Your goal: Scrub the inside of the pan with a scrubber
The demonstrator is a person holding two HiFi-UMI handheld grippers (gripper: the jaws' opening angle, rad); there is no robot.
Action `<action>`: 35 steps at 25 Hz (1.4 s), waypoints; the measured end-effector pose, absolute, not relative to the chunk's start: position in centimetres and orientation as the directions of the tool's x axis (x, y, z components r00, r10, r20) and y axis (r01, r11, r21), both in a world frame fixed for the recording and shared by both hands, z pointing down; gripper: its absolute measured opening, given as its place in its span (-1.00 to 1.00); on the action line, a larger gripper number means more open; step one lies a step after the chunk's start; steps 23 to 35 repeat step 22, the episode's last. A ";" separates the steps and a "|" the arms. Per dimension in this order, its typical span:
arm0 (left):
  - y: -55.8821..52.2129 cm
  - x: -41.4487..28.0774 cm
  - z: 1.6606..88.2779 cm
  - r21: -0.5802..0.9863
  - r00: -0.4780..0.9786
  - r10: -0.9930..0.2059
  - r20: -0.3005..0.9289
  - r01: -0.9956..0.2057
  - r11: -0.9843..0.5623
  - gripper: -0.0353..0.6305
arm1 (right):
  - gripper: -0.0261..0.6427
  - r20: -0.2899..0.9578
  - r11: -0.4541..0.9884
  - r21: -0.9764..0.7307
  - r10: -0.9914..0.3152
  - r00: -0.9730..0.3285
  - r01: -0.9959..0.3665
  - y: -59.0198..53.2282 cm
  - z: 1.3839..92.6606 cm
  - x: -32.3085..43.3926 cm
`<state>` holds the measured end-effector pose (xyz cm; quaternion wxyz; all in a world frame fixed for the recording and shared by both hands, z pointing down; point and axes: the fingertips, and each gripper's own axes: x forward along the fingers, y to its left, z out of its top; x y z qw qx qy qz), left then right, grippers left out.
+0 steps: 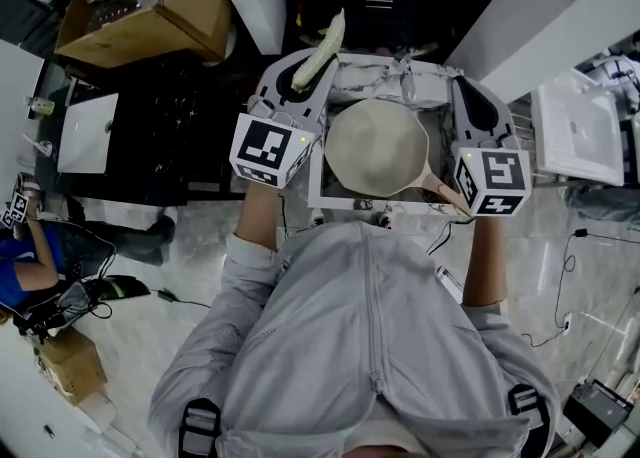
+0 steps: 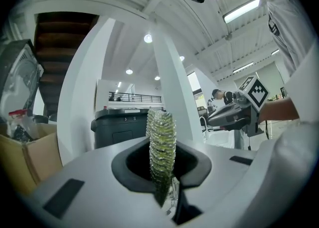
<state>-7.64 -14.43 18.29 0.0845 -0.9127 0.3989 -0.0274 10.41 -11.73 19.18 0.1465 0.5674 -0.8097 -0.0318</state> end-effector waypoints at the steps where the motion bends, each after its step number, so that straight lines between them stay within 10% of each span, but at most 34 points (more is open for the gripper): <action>1: -14.4 -7.6 18.3 -0.183 0.681 -0.732 -0.015 -0.722 -0.667 -0.70 | -0.82 0.200 0.353 0.218 -0.929 -0.313 -0.910 -11.8 19.1 10.4; 35: -13.8 -7.6 18.9 -0.211 0.701 -0.713 0.019 -0.694 -0.688 -0.70 | -0.82 0.220 0.355 0.223 -0.926 -0.308 -0.908 -11.5 20.0 9.5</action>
